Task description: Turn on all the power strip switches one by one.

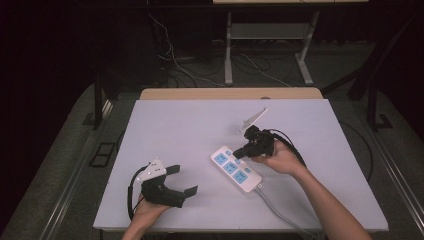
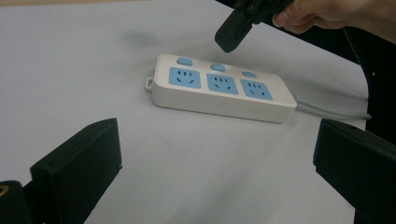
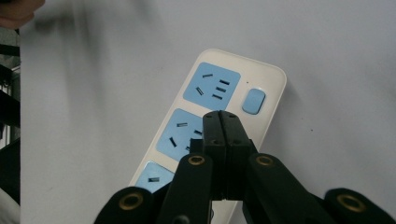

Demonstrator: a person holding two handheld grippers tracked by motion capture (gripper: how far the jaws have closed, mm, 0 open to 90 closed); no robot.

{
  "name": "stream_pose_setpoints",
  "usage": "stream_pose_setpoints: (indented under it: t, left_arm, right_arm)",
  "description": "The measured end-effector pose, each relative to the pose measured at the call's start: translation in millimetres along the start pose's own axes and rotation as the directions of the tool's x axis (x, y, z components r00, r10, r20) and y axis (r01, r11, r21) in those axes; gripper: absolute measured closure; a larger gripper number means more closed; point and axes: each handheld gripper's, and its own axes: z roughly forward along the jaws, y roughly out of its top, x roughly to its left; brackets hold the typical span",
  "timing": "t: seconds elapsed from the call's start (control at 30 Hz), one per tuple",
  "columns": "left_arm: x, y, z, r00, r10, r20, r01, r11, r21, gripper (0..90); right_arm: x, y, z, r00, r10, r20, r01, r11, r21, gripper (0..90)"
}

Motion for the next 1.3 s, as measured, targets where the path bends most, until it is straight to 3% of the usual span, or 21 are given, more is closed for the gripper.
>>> stream_pose_setpoints:
  t: [0.5,1.3]
  left_arm:
    - [0.7,-0.4,0.4,1.0,-0.003,-0.002,0.003,1.0,0.007,0.0]
    - [1.1,-0.6,-0.1,0.9999,-0.011,-0.005,0.011,0.9999,0.001,0.0]
  right_arm:
    - [-6.9,-2.7,11.1,0.9998,0.018,-0.004,-0.018,0.999,0.04,90.0]
    - [-3.9,-4.4,16.5,0.9996,-0.021,0.021,0.02,0.998,0.052,90.0]
